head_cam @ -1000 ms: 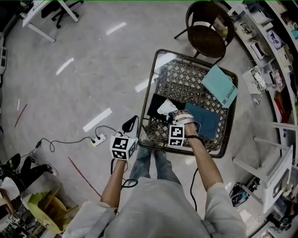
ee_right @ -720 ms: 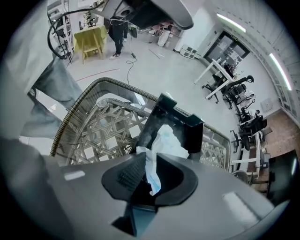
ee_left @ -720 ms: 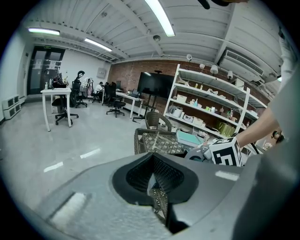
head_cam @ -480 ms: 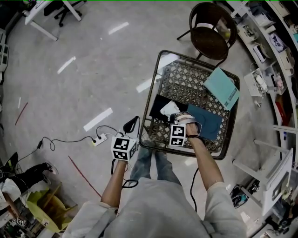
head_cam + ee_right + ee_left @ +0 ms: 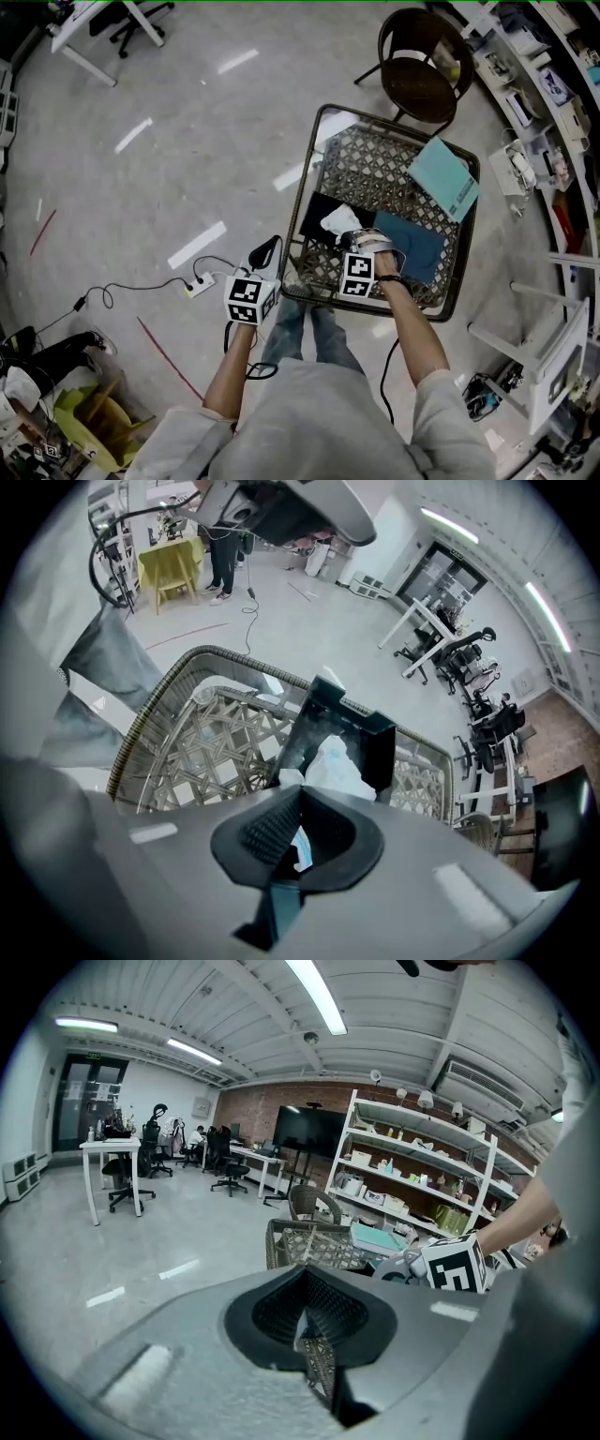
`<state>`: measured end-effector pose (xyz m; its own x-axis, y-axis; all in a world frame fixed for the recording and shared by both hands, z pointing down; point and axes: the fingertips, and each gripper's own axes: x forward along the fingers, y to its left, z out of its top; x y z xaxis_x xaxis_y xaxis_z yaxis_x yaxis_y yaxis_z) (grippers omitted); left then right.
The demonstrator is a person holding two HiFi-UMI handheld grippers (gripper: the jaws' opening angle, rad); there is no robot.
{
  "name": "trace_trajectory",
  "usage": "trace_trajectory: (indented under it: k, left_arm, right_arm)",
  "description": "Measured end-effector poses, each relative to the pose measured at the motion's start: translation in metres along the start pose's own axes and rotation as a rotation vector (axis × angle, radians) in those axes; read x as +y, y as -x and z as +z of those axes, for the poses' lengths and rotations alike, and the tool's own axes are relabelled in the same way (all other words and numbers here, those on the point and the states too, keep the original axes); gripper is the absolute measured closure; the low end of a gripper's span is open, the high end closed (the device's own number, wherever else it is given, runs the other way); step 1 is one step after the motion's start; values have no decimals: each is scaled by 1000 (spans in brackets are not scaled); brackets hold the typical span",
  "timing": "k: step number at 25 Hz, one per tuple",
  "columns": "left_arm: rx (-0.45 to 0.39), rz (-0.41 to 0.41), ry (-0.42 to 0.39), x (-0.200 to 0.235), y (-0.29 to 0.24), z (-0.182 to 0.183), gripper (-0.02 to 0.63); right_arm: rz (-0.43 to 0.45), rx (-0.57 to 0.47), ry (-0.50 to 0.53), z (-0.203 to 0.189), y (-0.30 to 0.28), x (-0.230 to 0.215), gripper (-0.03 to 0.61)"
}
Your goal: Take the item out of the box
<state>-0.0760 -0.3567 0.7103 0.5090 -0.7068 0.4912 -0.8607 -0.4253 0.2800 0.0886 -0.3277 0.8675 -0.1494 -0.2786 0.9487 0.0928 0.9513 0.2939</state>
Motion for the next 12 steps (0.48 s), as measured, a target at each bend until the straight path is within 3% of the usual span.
trace_trajectory:
  k: [12]
  left_arm:
    - [-22, -11, -3, -10, 1, 3, 609]
  right_arm:
    - [-162, -91, -180, 5, 50, -27, 578]
